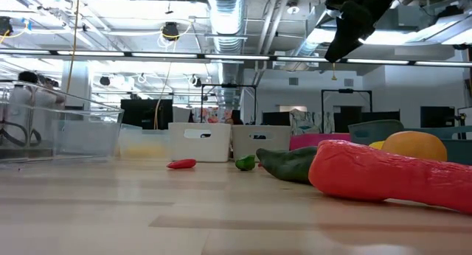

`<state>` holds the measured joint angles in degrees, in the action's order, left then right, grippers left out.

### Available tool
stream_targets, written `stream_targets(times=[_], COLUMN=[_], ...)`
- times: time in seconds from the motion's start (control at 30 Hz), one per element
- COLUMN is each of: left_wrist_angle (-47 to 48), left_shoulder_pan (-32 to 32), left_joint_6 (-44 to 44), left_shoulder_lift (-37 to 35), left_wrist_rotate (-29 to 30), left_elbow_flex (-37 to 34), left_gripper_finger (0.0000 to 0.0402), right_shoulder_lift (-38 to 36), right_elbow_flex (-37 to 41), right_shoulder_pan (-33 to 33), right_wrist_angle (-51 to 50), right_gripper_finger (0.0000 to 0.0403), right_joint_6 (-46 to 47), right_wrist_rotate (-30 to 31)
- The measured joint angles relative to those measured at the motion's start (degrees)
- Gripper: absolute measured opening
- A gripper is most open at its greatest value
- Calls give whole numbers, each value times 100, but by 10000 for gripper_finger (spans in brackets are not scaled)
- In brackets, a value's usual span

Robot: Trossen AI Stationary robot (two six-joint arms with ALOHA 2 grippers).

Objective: Sort produce into baskets
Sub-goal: Put the tomato into the bottom big transparent bin

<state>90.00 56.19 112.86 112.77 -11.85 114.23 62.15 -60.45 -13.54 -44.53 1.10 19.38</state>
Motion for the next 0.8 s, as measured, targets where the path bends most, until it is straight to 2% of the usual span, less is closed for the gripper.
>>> stream_targets(times=[0.23,0.6,0.8], left_wrist_angle=[4,2,2], left_shoulder_pan=[265,231,231], left_joint_6=[689,239,234], left_shoulder_lift=[0,0,0], left_wrist_rotate=[-139,-109,-99], left_elbow_flex=[-408,-457,-458], left_gripper_finger=[288,290,315], right_shoulder_lift=[0,0,0], right_elbow_flex=[0,0,0], right_shoulder_pan=[0,1,0], right_wrist_angle=[0,0,0], right_gripper_finger=[356,356,356], right_joint_6=[0,0,-2], right_wrist_rotate=[0,0,0])
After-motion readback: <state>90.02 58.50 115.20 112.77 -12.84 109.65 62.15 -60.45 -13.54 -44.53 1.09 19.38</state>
